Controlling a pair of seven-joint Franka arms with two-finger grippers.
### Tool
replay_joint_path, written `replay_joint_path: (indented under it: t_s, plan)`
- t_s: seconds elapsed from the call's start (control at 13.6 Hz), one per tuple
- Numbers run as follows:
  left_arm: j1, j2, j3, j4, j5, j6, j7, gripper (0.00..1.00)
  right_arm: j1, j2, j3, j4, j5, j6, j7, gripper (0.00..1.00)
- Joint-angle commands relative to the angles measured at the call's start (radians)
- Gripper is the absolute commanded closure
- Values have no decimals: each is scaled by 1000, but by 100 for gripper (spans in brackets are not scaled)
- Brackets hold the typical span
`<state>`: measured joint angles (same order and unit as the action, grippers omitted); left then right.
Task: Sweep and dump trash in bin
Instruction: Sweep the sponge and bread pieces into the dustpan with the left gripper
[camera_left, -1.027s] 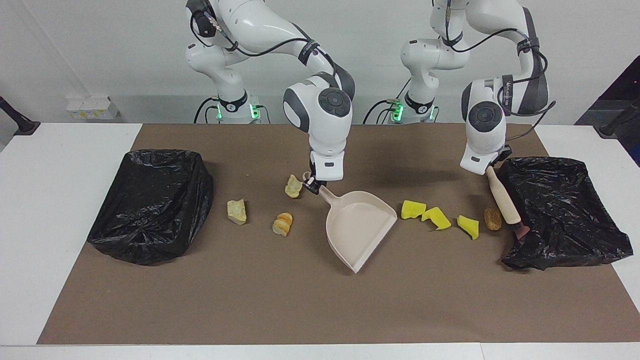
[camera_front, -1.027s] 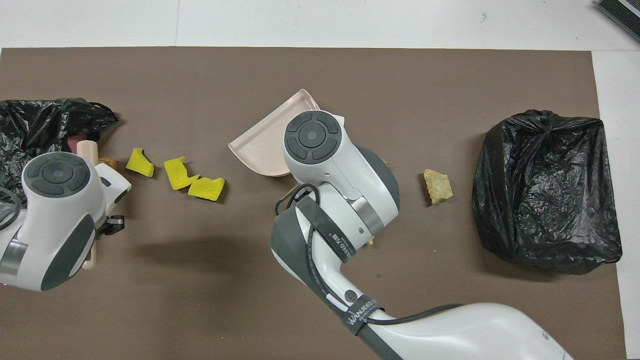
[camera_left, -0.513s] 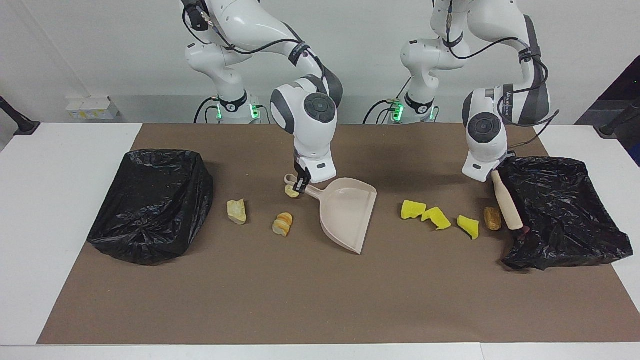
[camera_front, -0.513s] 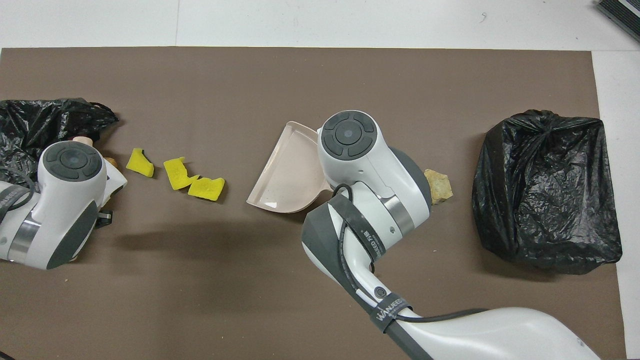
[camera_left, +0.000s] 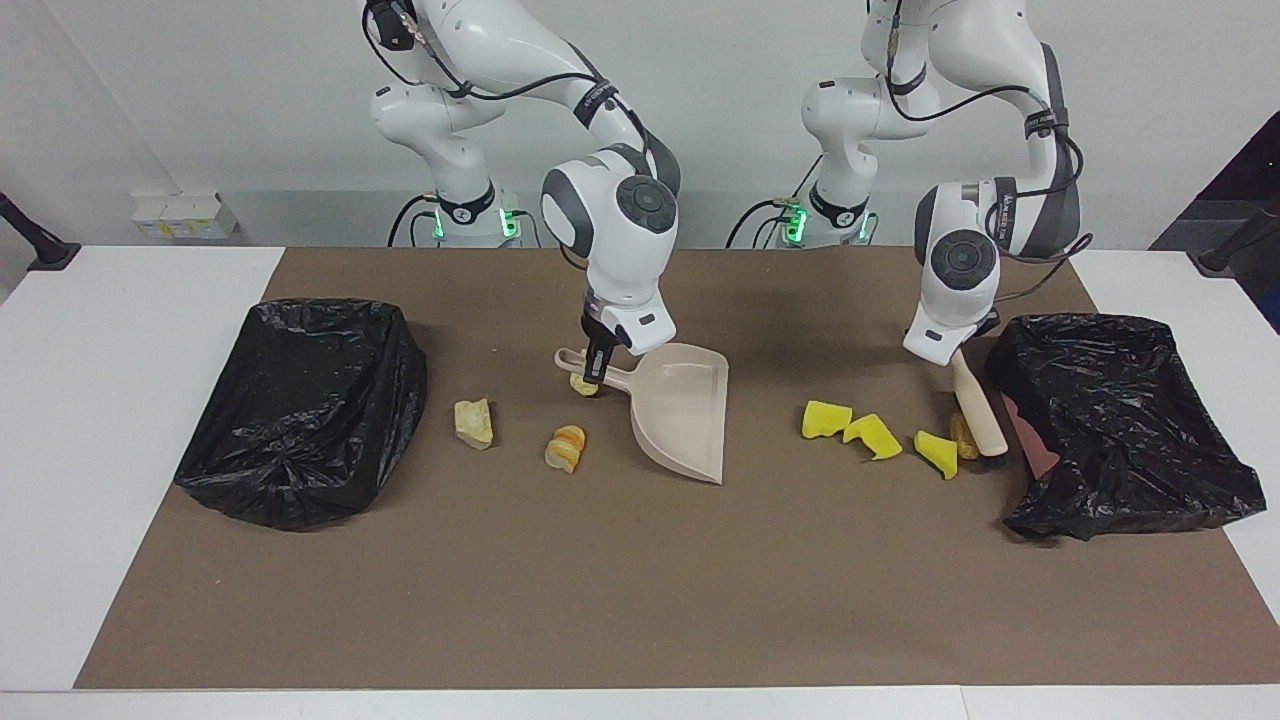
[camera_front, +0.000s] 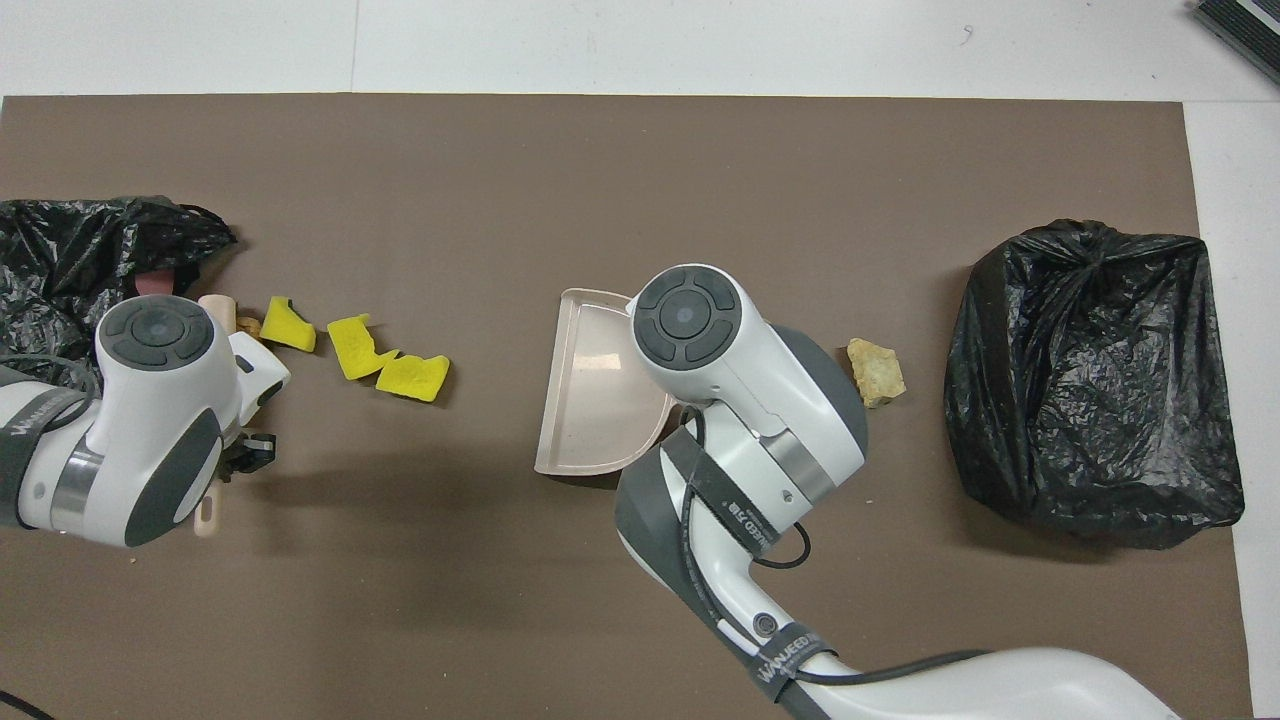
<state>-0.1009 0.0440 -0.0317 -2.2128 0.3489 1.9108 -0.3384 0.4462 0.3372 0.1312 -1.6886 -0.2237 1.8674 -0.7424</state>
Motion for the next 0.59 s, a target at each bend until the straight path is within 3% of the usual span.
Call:
replay_joint_path:
  t_s: [0.0, 0.22, 0.51]
  plan:
    - [-68, -1, 3, 2, -126, 21, 18, 100, -1, -15, 5, -45, -19, 51, -26, 100]
    - [-117, 2, 3, 51, -235, 16, 19, 100, -1, -9, 5, -46, -19, 59, -28, 100]
    - [-123, -3, 6, 68, -257, -21, 47, 100, -1, -6, 5, -48, -17, 59, -26, 100]
